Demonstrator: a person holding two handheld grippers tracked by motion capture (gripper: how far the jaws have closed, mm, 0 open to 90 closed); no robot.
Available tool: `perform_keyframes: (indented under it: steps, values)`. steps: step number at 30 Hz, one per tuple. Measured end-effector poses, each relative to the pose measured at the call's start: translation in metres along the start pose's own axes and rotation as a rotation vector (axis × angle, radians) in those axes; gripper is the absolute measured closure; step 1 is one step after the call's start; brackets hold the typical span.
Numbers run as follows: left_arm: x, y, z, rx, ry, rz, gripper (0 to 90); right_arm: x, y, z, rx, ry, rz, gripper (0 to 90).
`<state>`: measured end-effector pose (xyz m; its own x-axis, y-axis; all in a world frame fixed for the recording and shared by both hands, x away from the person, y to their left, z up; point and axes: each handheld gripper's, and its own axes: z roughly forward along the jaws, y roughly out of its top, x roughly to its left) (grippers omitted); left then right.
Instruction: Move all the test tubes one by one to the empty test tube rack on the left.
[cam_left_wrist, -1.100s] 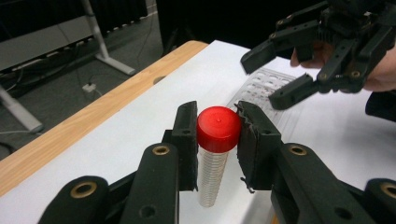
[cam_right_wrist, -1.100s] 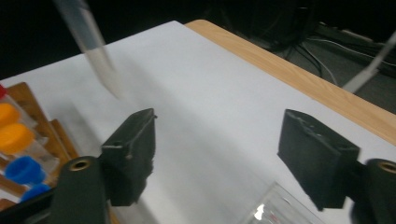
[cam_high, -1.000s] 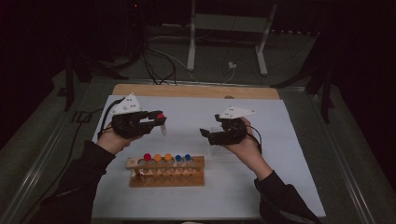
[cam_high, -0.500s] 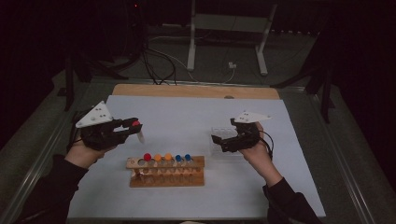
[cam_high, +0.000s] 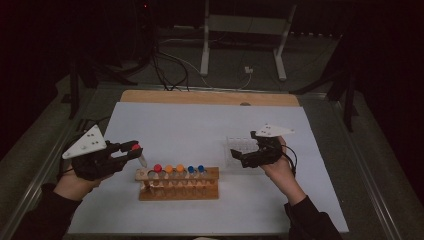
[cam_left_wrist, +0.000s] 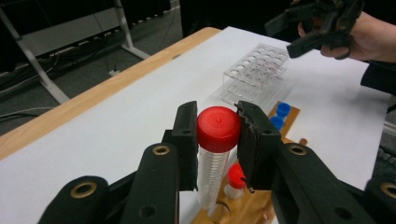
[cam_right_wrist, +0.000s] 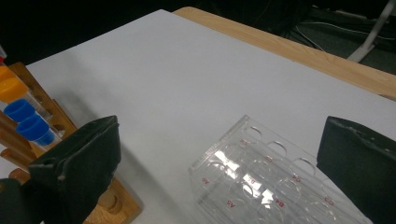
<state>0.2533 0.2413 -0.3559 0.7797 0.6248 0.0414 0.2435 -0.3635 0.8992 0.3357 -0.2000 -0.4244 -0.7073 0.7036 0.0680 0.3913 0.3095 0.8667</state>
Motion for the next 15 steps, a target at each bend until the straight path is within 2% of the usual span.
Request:
perform_keyframes:
  steps: [3, 15]
  values:
    - [-0.003, -0.004, 0.003, 0.006, -0.011, 0.005, 71.6, -0.001, 0.000, -0.002, -0.004, 0.001, 0.003, 0.0]
    - [-0.002, -0.035, 0.027, 0.036, -0.044, -0.039, 71.5, 0.000, -0.004, -0.005, -0.005, 0.009, 0.004, 0.0]
